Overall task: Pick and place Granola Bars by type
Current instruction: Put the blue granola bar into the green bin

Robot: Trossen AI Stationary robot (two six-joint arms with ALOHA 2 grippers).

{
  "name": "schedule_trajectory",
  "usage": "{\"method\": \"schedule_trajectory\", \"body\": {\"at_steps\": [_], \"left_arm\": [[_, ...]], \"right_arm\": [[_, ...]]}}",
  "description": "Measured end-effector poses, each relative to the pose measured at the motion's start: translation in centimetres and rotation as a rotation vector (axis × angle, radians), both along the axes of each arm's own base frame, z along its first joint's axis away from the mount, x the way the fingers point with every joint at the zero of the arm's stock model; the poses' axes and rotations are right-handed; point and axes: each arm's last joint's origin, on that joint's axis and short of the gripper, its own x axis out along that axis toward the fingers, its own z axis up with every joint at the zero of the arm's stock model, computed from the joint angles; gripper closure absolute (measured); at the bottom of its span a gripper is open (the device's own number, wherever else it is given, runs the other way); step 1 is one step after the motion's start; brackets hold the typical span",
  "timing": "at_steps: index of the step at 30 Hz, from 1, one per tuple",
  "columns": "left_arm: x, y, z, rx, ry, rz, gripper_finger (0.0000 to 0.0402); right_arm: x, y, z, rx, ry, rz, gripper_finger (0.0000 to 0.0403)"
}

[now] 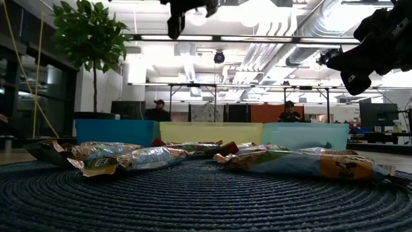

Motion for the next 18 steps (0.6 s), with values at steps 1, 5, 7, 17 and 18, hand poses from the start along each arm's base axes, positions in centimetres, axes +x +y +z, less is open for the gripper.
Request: {"method": "schedule_trajectory", "body": {"at_steps": [1,5,7,17,18], "left_arm": [[0.0,0.4,0.1,0.014,-0.007,-0.010,0.0349],[0.0,2.0,0.4,0.045,-0.050,-0.044,0.0349],[0.0,2.9,0.6,0.044,-0.069,-0.046,0.0349],[0.8,8.9,1.8,0.104,-0.064,-0.005,0.0349],[1.2,9.4,2.2,0.115,-0.058,-0.010,0.0349]], "right_arm": [[0.0,0.0,0.0,0.000,0.000,0.000,0.0402],[0.0,0.0,0.0,0.000,0.000,0.000,0.0402],[0.0,0.0,0.0,0.000,0.000,0.000,0.0402],[0.0,0.0,0.0,0.000,0.000,0.000,0.0402],[0.0,0.0,0.0,0.000,0.000,0.000,0.0402]]}}
